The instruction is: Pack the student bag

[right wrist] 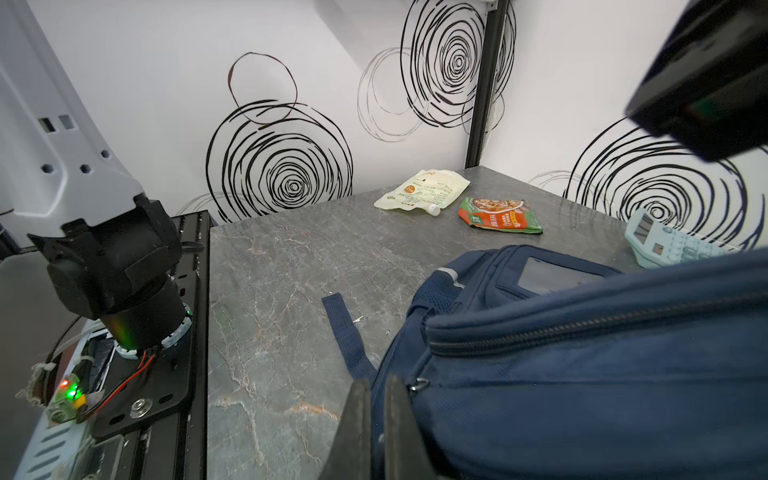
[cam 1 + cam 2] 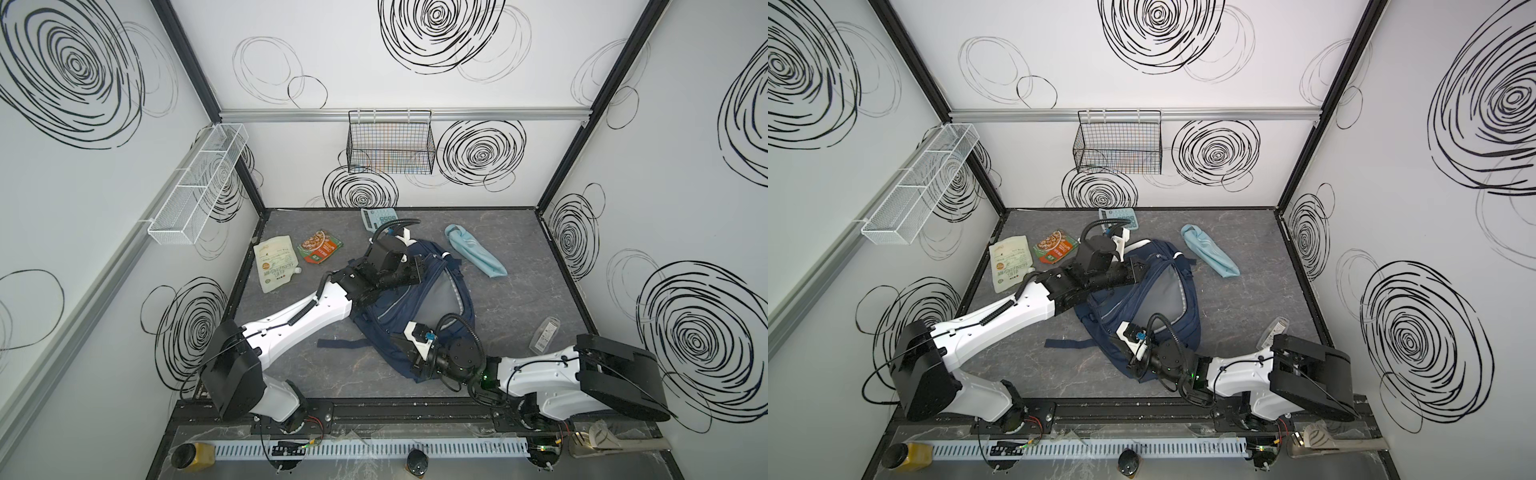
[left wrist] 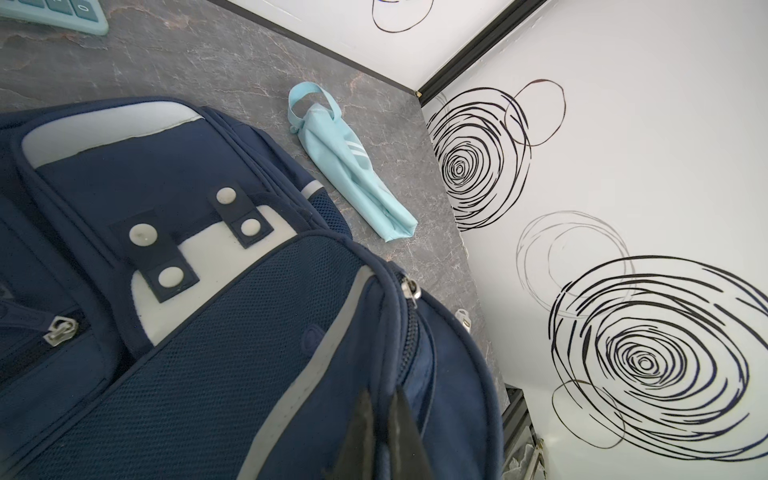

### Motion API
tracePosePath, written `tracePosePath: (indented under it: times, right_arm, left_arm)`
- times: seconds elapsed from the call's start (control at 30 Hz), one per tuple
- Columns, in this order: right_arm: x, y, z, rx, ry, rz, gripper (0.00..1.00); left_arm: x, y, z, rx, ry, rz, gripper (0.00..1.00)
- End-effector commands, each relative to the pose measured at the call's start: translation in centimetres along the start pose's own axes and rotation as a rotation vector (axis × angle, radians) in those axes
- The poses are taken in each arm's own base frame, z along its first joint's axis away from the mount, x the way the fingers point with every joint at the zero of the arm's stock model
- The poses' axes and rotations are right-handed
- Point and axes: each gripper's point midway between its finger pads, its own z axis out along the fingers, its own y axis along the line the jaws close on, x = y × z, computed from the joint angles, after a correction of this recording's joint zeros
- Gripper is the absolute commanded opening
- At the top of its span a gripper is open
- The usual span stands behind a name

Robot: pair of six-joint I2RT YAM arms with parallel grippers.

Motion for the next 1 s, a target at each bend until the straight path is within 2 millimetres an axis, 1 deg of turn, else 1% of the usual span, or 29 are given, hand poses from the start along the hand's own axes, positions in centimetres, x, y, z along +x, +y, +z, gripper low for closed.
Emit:
tracePosePath:
  times: [0.0, 0.07, 0.1, 0.17, 0.2, 0.27, 0.33, 0.37, 0.43, 0.47, 0.53, 0.57, 0.63, 0.7, 0.73, 0.8, 0.87, 0.9, 0.97]
  right_arm:
    - [-0.3, 3.5, -0.1, -0.142, 0.023, -0.006, 0.11]
    - [-1.3, 3.3, -0.8, -0.136, 0.032, 0.011, 0.27]
    - [-2.2, 3.1, -1.3, -0.131, 0.032, 0.026, 0.38]
    - [-3.4, 3.0, -2.6, -0.142, 0.048, 0.041, 0.52]
    - [-4.3, 2.9, -3.4, -0.147, 0.048, 0.047, 0.56]
    - [-6.1, 2.1, -4.9, -0.125, 0.028, 0.063, 0.57]
    - [-8.1, 0.7, -6.6, -0.077, -0.024, 0.083, 0.58]
    - [-9.1, -0.1, -7.4, -0.051, -0.056, 0.088, 0.6]
    - [-11.1, -3.1, -8.9, 0.068, -0.106, 0.128, 0.63]
    - [-11.9, -5.7, -9.6, 0.176, -0.124, 0.162, 0.64]
    - [-12.4, -11.1, -10.8, 0.398, -0.123, 0.227, 0.66]
    - [-12.2, -14.4, -11.4, 0.515, -0.099, 0.255, 0.66]
    - [-10.7, -20.4, -12.2, 0.664, -0.025, 0.323, 0.65]
    - [-7.6, -26.5, -13.4, 0.742, 0.062, 0.46, 0.65]
    - [-6.1, -28.6, -13.8, 0.751, 0.099, 0.506, 0.65]
    - [-3.3, -32.2, -14.6, 0.781, 0.179, 0.546, 0.66]
    - [-1.2, -34.9, -14.8, 0.841, 0.254, 0.556, 0.68]
    - [0.0, -36.1, -14.6, 0.868, 0.295, 0.561, 0.69]
    - [1.5, -37.8, -13.8, 0.876, 0.369, 0.55, 0.71]
  left_arm:
    - [-8.6, -6.0, -4.9, 0.215, -0.326, 0.005, 0.0]
    - [-7.8, -5.0, -4.8, 0.198, -0.31, 0.035, 0.0]
    - [-7.4, -4.5, -4.7, 0.189, -0.299, 0.055, 0.0]
    - [-6.5, -3.1, -4.4, 0.158, -0.276, 0.094, 0.0]
    - [-6.1, -2.3, -4.2, 0.141, -0.264, 0.109, 0.0]
    - [-5.6, -0.8, -3.8, 0.118, -0.248, 0.127, 0.0]
    - [-5.1, 0.4, -3.3, 0.103, -0.227, 0.142, 0.0]
    - [-4.8, 0.8, -3.0, 0.105, -0.212, 0.151, 0.0]
    - [-4.3, 1.0, -2.6, 0.124, -0.186, 0.172, 0.0]
    - [-4.0, 0.9, -2.4, 0.141, -0.168, 0.189, 0.0]
    - [-3.4, 0.7, -2.0, 0.162, -0.135, 0.219, 0.0]
    - [-3.2, 0.6, -1.9, 0.17, -0.122, 0.232, 0.0]
    - [-3.0, 0.7, -1.9, 0.188, -0.116, 0.237, 0.0]
    - [-3.0, 0.9, -2.2, 0.208, -0.122, 0.219, 0.0]
    - [-3.0, 1.0, -2.3, 0.219, -0.122, 0.215, 0.0]
    - [-2.8, 1.1, -2.6, 0.225, -0.119, 0.221, 0.0]
    - [-2.4, 1.2, -2.7, 0.229, -0.111, 0.222, 0.0]
    - [-2.1, 1.3, -2.6, 0.233, -0.105, 0.216, 0.0]
    - [-1.9, 1.5, -2.4, 0.237, -0.099, 0.206, 0.0]
